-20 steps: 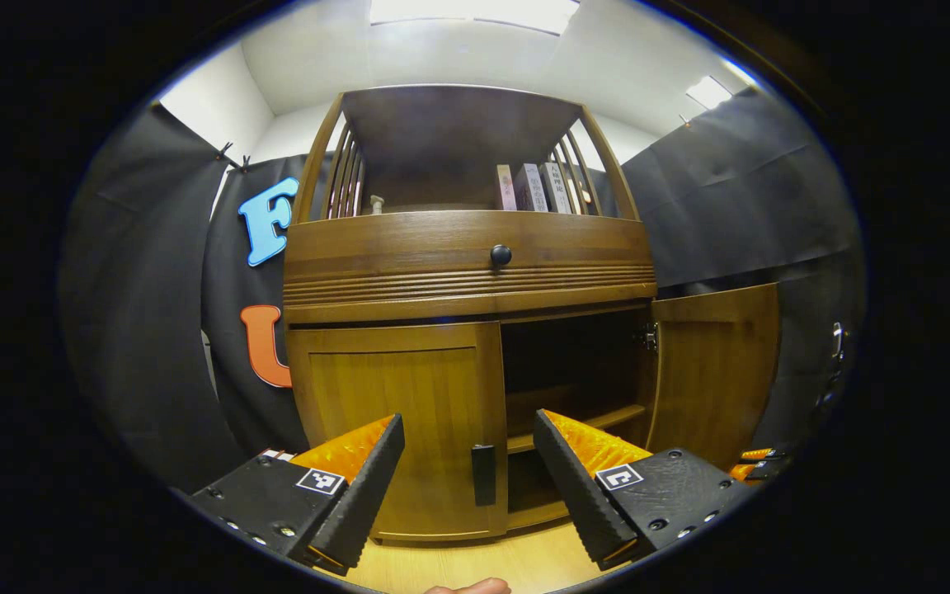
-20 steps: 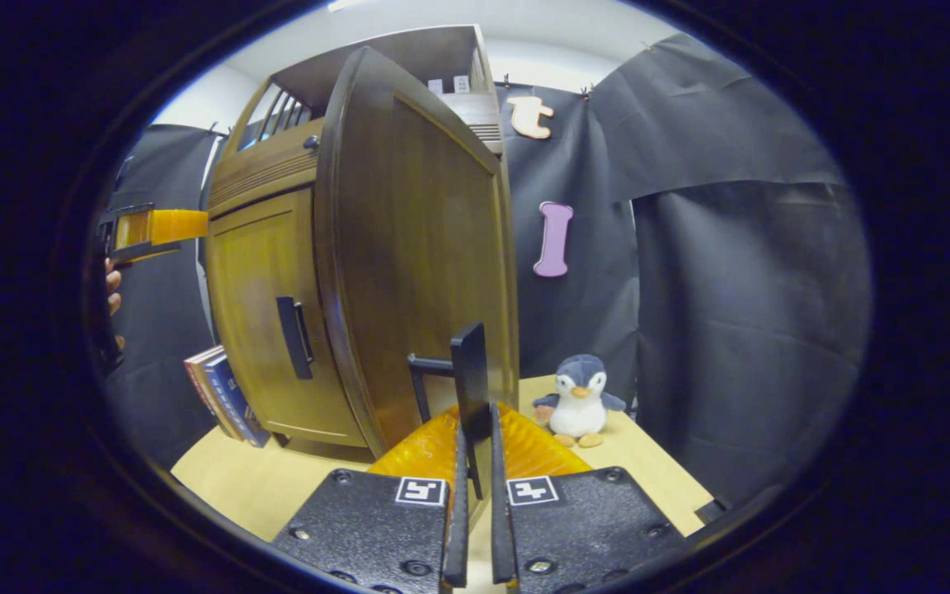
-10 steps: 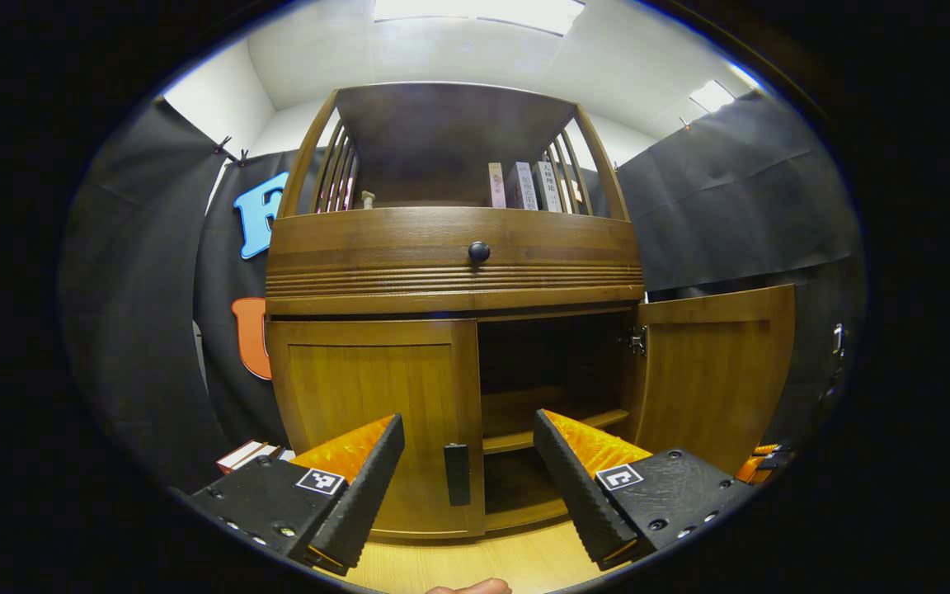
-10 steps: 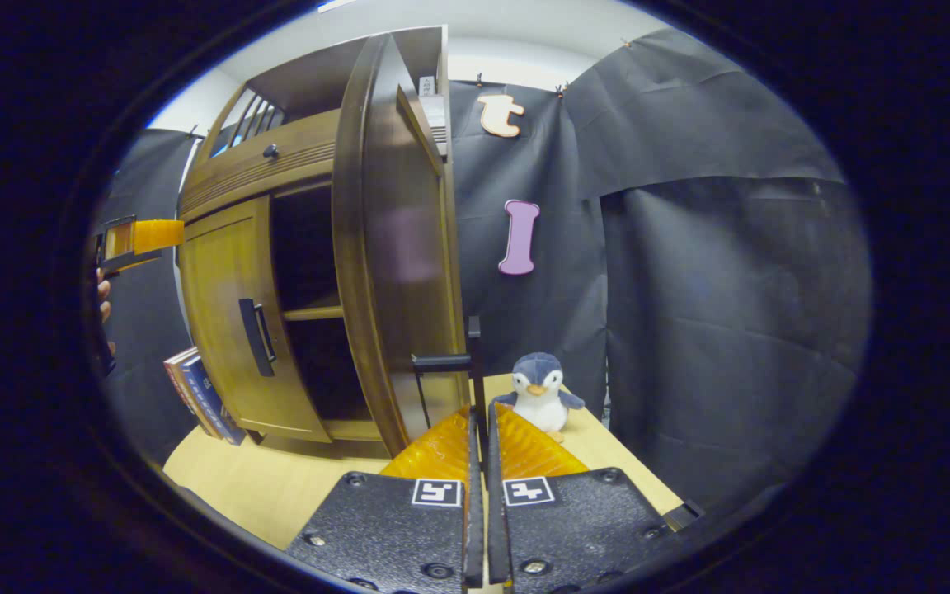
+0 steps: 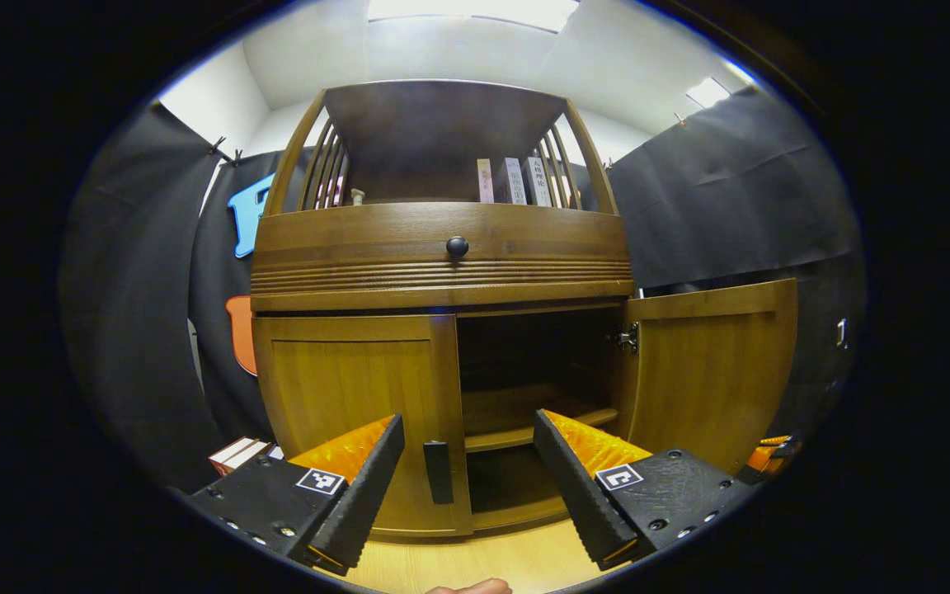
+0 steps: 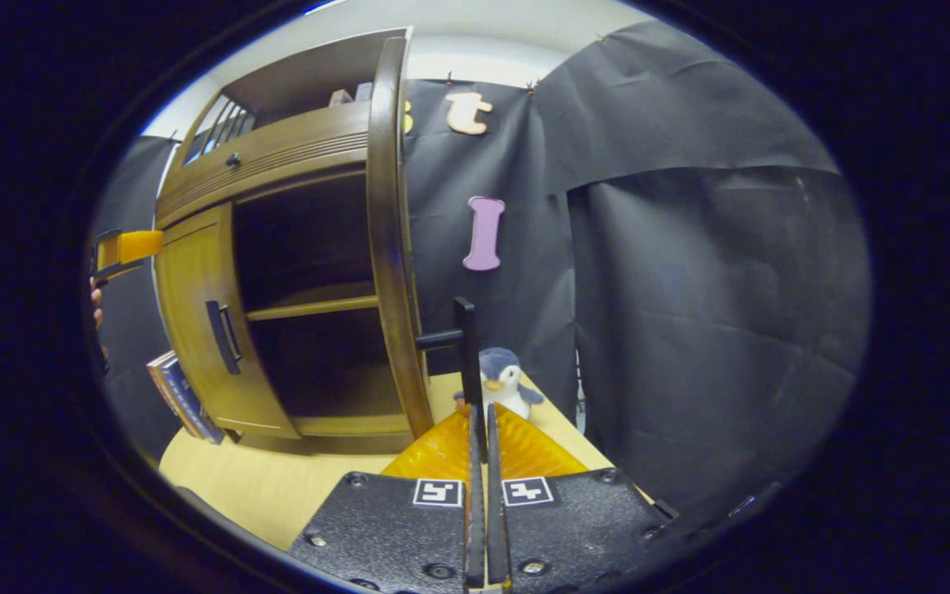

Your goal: Open the right door of the double-door shoe cabinet with the right hand, and open the left door with the left hand.

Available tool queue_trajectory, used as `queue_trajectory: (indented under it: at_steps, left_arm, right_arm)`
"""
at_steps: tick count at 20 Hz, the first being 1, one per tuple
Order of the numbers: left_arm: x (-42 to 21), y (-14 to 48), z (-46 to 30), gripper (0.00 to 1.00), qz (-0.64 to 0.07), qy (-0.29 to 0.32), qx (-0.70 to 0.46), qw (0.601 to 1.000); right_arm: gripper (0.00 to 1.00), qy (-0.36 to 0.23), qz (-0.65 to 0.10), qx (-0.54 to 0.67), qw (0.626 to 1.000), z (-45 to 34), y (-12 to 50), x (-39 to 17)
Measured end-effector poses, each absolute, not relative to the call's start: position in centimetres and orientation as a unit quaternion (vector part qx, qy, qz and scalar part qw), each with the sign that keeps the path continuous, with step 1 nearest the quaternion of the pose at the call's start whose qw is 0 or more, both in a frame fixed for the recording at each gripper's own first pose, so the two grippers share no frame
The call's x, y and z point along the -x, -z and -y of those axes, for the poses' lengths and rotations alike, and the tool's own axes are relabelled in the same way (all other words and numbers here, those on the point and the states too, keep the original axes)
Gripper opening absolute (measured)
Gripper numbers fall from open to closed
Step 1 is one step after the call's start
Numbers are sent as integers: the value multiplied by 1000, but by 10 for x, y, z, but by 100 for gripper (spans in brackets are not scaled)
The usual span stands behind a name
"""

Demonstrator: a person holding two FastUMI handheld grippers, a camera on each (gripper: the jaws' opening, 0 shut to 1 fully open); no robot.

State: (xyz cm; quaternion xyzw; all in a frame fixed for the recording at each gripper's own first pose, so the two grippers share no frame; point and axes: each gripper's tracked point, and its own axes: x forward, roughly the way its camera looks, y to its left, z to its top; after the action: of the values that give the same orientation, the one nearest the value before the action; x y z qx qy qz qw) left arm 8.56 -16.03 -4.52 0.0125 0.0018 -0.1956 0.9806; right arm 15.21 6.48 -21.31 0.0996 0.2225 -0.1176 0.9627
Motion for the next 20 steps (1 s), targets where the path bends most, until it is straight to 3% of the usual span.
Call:
queue_trajectory:
  at_steps: [6,7,10,11,13,14,20]
  left_arm:
    - [-87,46,166,95,0,192,-14,981]
    - [-88,47,166,95,-2,192,-14,981]
    - [-94,53,165,95,-9,187,-14,982]
    - [-95,54,165,95,-11,186,-14,982]
    - [-98,58,164,95,-17,186,-15,982]
    - [-100,60,164,95,-18,186,-15,982]
    - [-115,84,162,95,-45,182,-17,982]
  right_arm:
    - [5,98,-219,-94,966,-67,212,-153]
    - [0,99,-220,-94,966,-67,213,-154]
    - [0,95,-221,-95,966,-69,211,-152]
    - [5,93,-219,-100,966,-69,211,-152]
    - [0,100,-213,-98,967,-66,208,-151]
    - [5,106,-209,-95,967,-64,207,-153]
    - [5,144,-184,-91,968,-51,197,-155]
